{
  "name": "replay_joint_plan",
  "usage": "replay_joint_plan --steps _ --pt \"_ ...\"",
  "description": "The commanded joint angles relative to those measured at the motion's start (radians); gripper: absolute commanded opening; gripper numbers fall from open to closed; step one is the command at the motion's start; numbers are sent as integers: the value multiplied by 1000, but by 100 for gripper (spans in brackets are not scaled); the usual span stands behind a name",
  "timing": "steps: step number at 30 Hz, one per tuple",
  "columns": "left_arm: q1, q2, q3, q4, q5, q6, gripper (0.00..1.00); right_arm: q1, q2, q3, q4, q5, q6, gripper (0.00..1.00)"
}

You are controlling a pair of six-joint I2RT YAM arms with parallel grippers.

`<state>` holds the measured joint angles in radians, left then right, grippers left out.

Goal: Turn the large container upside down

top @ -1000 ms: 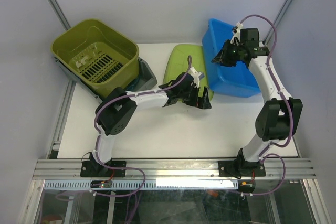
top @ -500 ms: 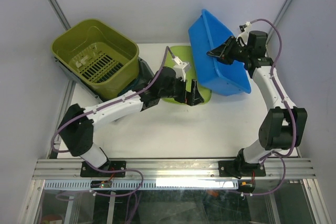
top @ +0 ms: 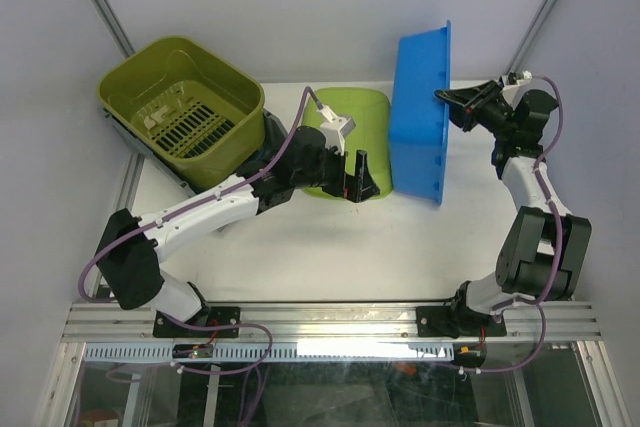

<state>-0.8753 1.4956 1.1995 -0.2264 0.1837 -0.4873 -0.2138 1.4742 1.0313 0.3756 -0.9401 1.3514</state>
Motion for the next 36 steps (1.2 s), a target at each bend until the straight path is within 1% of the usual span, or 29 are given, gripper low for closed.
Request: replay_joint_plan --steps 1,4,9,12,14,15,16,17,19,20,22,23,26,28,30,31,34,36 --pt "7 -30 34 11 -11 19 99 -16 -17 3 423 -122 240 0" --pt "7 -33 40 6 -14 22 99 -44 -14 -22 451 -133 269 0" --pt "7 -34 44 2 -14 23 99 -96 15 -67 685 -150 438 0" --pt "7 -28 50 2 -8 21 99 -126 11 -97 690 -160 455 0" --pt "7 -25 54 2 -7 20 99 -149 -10 -118 620 -170 409 0" --pt "7 -25 56 2 -6 19 99 -163 -24 -128 556 -175 366 0" --pt "7 -23 57 3 -5 19 99 -175 -40 -132 476 -180 313 0" --pt "7 -24 58 2 -5 19 99 -190 -67 -130 385 -182 219 0" --pt "6 -23 58 2 0 19 99 -214 -102 -104 157 -183 194 0" --pt "7 -23 58 2 2 19 99 -223 -115 -79 17 -170 -56 0" --pt "6 -23 58 2 6 17 99 -230 -130 -20 -236 -137 -188 0" --pt "7 -23 58 2 8 17 99 -233 -133 9 -380 -93 -339 0" --pt "7 -22 57 2 12 15 99 -238 -130 59 -571 -28 -512 2" --pt "7 -18 57 2 14 14 99 -244 -123 80 -661 15 -608 6" --pt "7 -17 58 2 18 12 99 -254 -122 78 -704 37 -645 5" --pt "7 -16 59 1 20 12 99 -258 -124 67 -701 35 -644 1" --pt "7 -12 61 2 22 12 99 -256 -136 40 -638 7 -602 0" --pt "6 -10 64 2 23 13 99 -246 -149 52 -629 7 -594 0"
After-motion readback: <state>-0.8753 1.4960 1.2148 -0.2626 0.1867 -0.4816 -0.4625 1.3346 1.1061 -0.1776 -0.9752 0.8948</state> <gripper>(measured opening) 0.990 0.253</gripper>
